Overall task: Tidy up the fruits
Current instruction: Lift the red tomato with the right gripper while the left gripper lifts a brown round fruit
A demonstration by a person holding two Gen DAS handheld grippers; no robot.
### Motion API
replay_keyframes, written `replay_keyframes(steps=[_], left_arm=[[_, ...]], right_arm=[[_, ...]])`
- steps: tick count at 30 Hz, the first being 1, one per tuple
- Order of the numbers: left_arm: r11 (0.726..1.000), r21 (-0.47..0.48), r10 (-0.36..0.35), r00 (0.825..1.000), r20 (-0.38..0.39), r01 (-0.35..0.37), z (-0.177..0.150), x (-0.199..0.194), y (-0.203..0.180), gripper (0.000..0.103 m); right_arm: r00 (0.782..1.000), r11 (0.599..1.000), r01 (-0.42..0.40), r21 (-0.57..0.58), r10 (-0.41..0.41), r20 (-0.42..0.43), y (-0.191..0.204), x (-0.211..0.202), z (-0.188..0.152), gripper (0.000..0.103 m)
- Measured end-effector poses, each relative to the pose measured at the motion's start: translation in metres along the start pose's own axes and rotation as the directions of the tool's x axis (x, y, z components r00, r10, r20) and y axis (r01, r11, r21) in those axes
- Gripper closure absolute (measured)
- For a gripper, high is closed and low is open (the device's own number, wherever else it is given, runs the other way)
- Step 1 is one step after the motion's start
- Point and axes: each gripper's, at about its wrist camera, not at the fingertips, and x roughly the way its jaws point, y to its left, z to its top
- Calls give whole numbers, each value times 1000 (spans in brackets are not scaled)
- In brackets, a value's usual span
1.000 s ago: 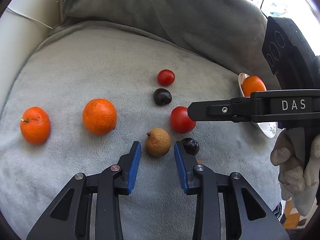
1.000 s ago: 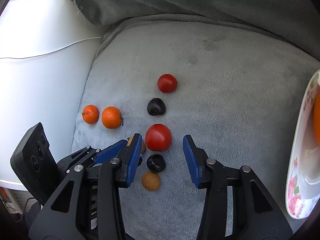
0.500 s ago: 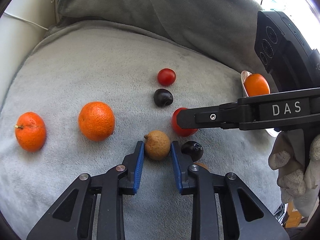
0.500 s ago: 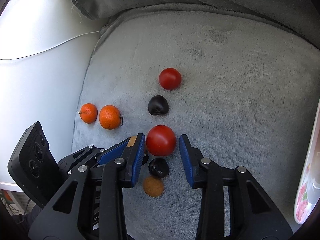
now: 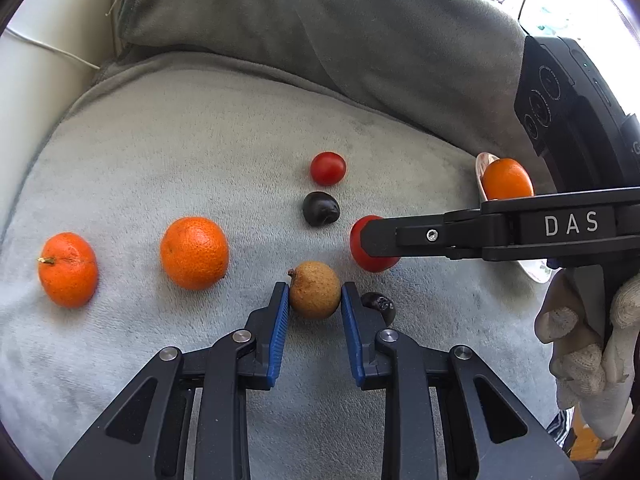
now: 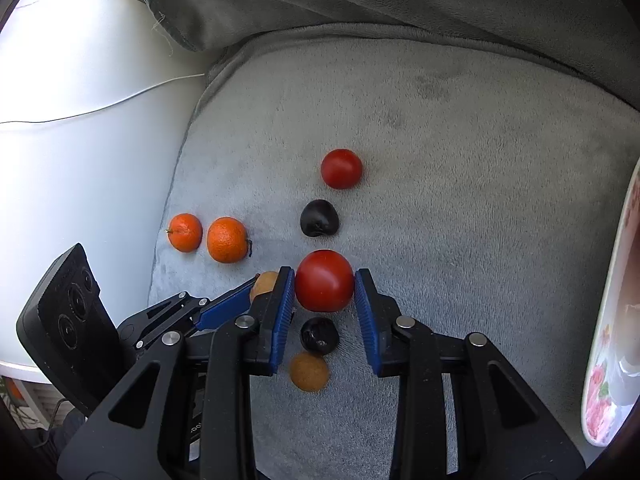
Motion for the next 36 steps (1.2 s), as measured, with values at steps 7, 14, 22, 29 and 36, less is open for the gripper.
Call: replay_keyframes(steps=[7,14,22,29,36], left_arm=[[1000,16,-9,1000,17,8,3,-12,-11,79],[999,48,-22,999,36,21,8,-21,-24,79],[995,94,-38,998,47,33,10,-28,-44,79],[990,133,-54,998,42,48,13,-25,-64,79],[983,168,-78,997,30,72,15,-24,-83,79]], right_arm=[[999,1000,6,0,-6,45,-4,-23,-2,71],[996,1000,16,10,-17,87,-13,-47,-9,71],[990,999,34,24,-37,137,-23,-76,-19,71],[982,997,50,53,-59,180,-40,-100,-31,71],[971,993,78,90,-96,219,-60,-125,-45,71]])
